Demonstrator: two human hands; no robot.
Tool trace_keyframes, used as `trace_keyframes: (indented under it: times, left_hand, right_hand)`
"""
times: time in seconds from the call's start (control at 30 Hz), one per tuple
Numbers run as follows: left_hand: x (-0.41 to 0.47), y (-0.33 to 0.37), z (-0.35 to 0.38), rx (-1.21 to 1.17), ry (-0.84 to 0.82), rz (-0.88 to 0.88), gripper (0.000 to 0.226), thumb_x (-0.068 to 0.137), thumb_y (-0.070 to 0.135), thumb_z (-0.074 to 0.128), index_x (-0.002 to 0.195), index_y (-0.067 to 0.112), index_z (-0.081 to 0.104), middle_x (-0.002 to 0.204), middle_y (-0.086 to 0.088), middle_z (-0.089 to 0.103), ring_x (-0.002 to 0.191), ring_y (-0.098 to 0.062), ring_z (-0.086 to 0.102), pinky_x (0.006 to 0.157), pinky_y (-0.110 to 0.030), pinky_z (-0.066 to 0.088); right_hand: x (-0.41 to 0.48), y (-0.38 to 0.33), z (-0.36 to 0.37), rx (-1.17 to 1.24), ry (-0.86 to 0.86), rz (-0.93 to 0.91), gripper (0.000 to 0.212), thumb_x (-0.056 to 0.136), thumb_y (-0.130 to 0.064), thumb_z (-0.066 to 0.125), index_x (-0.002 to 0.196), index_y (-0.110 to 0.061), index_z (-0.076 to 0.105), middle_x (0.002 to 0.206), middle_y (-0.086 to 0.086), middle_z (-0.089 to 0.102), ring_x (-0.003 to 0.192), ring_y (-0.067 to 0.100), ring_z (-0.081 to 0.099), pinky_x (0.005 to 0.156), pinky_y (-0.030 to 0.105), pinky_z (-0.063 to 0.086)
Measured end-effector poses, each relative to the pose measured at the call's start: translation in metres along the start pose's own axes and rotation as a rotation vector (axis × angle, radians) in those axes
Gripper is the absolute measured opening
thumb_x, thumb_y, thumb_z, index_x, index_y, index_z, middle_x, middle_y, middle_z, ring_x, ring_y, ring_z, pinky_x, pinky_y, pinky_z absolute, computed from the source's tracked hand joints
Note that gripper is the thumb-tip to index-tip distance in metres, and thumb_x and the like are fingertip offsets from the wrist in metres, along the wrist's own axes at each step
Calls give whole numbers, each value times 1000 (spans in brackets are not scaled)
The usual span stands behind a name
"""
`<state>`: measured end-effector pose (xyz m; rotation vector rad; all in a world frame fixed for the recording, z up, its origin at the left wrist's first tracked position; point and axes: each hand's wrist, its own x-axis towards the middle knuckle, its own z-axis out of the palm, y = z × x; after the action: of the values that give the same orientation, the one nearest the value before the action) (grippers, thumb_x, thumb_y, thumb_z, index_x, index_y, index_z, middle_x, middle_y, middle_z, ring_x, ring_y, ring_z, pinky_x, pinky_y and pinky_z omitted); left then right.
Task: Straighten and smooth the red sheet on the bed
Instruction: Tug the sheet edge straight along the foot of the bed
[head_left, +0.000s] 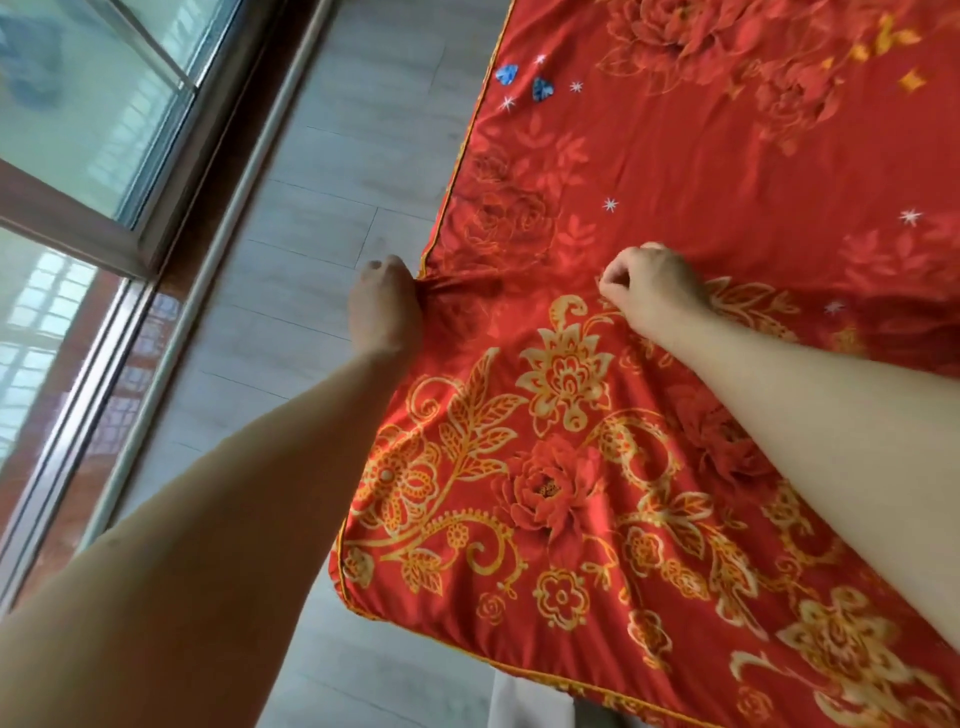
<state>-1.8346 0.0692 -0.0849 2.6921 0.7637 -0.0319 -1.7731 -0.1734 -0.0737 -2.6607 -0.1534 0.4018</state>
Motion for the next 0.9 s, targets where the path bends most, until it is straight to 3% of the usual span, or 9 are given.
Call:
trace_keyframes:
  times: [0.07,0.13,0.2,0.27,0.37,0.4,0.53,0.67,0.9]
  left_hand:
    - [-12,1,-2,-59,79,89,19,82,4,53,100,4,60,107,-21,57,96,-39,56,76,-43,43]
    - [-30,7,-3,-48,126,353,25,80,10,60,105,10,61,110,-17,57,100,-36,54,78,-42,46]
    - [-51,11,5,38,-9,641,39,82,18,59,121,16,57,127,-14,55,115,-35,51,89,-44,48]
    - [-58,-1,11,205,-193,527,54,87,36,55,138,25,41,149,-8,37,137,-32,35,103,-52,37]
    - [-62,-13,3,275,-267,6,64,91,39,49,146,27,19,157,-11,20,145,-35,14,112,-61,21]
    - [-70,-9,0,313,-228,18,65,91,32,51,147,25,19,157,-14,18,146,-37,12,114,-61,17]
    - [-136,40,5,274,-115,550,64,88,15,53,146,24,28,159,-9,16,147,-32,9,115,-58,11]
    - [-223,92,35,205,-332,631,60,82,22,61,138,30,40,156,-3,26,144,-29,21,112,-56,25]
    - [-372,191,87,74,-371,764,30,78,28,66,108,24,67,115,-7,60,106,-35,55,90,-49,47]
  right_hand:
    - [-15,7,4,64,5,-72,18,86,-13,57,100,-12,67,113,13,61,107,29,57,94,32,42]
    - [-36,16,6,103,56,-119,28,86,-10,55,113,-14,63,122,11,58,115,28,53,101,35,39]
    - [-63,27,6,58,32,-138,37,87,-12,54,124,-18,56,135,8,50,124,30,45,106,38,34]
    - [-85,37,11,24,-30,-158,44,88,-15,55,131,-22,50,144,5,42,131,30,37,109,39,29]
    - [-121,66,7,1,-76,-152,49,89,-17,54,136,-27,45,150,1,33,138,26,28,113,38,24]
    - [-134,78,3,-3,-73,-141,49,89,-17,54,136,-28,44,151,0,32,139,25,27,113,37,23]
    - [-184,120,-9,-27,-45,-79,47,90,-20,54,135,-30,44,152,-3,29,139,23,25,113,36,24]
    - [-242,170,-18,-25,-50,-63,43,87,-14,55,128,-27,51,145,-2,39,132,24,34,110,39,32]
    - [-376,332,-83,-123,42,160,32,82,-13,62,114,-17,59,119,8,56,106,32,54,87,41,47]
